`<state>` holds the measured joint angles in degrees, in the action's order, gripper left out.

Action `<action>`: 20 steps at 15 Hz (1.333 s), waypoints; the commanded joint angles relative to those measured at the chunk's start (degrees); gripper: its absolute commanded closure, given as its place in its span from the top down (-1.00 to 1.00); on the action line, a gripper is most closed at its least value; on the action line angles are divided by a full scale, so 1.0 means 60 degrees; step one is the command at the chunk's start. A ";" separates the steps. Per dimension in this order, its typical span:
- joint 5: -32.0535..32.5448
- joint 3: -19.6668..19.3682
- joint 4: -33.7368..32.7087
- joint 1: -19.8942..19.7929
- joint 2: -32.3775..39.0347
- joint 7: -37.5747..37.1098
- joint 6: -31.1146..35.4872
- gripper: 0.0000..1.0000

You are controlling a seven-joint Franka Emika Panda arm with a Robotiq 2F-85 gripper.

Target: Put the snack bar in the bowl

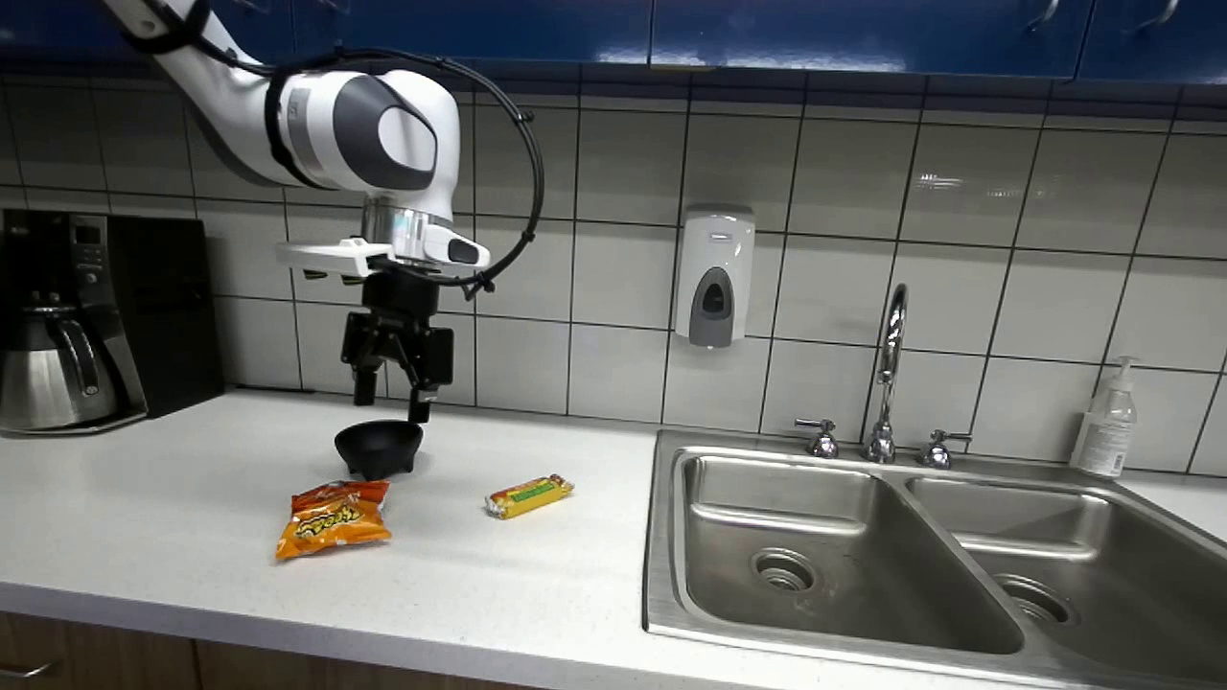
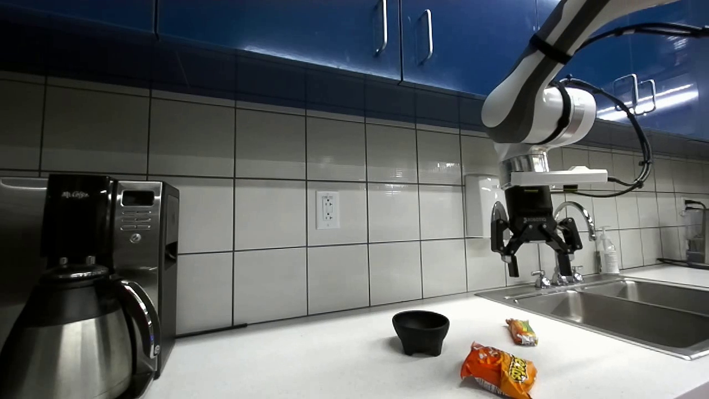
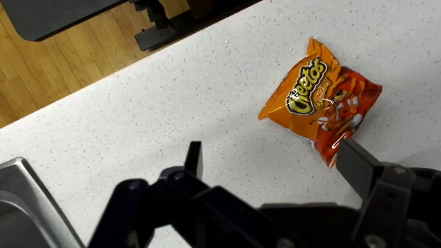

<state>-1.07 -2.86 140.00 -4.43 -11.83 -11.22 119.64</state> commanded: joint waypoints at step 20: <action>-0.0629 -0.0838 -0.2827 -0.0514 0.3703 0.1855 0.0623 1.00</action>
<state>-3.32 -7.84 126.71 -6.18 7.37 -2.82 123.73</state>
